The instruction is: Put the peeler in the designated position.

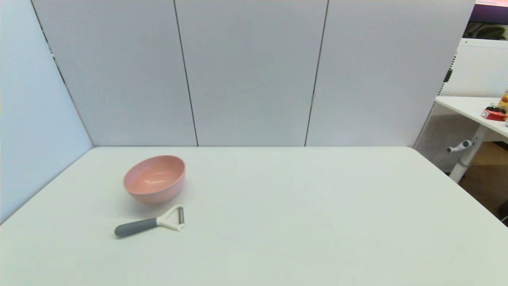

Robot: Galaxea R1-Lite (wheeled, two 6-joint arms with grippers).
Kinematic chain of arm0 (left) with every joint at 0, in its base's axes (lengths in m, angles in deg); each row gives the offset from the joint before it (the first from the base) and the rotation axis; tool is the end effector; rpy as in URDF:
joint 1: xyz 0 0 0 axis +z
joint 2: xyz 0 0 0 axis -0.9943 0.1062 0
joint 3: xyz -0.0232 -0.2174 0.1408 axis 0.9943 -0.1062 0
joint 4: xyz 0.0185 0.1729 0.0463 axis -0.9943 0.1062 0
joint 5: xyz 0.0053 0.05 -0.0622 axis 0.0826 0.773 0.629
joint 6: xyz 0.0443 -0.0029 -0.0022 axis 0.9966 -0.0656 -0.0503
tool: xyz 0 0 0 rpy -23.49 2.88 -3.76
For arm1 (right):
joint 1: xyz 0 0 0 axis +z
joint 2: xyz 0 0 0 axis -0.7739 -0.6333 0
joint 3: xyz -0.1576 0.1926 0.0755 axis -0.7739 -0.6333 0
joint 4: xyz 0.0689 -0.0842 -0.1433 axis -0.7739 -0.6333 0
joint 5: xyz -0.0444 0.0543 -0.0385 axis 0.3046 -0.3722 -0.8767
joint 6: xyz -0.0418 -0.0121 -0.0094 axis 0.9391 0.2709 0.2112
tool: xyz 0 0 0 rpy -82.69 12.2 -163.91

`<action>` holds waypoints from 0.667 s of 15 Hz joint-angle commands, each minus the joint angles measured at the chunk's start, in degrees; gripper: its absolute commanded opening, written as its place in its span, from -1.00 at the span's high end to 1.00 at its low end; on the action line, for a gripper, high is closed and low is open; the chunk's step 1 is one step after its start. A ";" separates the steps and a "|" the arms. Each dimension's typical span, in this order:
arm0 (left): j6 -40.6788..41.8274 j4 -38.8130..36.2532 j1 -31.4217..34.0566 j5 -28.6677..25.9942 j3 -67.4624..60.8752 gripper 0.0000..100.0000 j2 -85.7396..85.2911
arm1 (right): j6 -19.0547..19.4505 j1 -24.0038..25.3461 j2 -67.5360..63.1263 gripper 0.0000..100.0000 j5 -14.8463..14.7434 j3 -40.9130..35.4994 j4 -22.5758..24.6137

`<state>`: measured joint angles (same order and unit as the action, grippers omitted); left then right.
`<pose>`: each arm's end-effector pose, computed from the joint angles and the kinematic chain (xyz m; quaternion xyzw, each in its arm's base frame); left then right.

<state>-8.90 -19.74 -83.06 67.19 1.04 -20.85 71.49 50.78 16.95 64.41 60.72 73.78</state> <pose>0.0102 -0.0144 0.1416 0.1448 0.0540 -0.1691 0.9734 0.0277 0.0004 0.0758 -0.0036 -0.0017 0.0047 1.0000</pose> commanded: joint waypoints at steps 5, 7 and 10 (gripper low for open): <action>-10.67 -18.51 -0.58 10.23 -20.69 -1.00 -11.93 | 0.02 0.01 -0.07 -1.00 -0.02 -0.09 0.04; -11.37 -23.25 -0.58 16.73 -24.03 -1.00 -11.93 | 0.02 0.01 -0.07 -1.00 -0.02 -0.09 0.04; -12.43 -20.88 -0.58 18.14 -23.94 -1.00 -11.93 | 0.02 0.01 -0.07 -1.00 0.06 -0.09 0.04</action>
<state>-21.04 -40.66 -83.66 85.26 -22.46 -32.78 71.49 50.78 16.95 64.36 60.72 73.81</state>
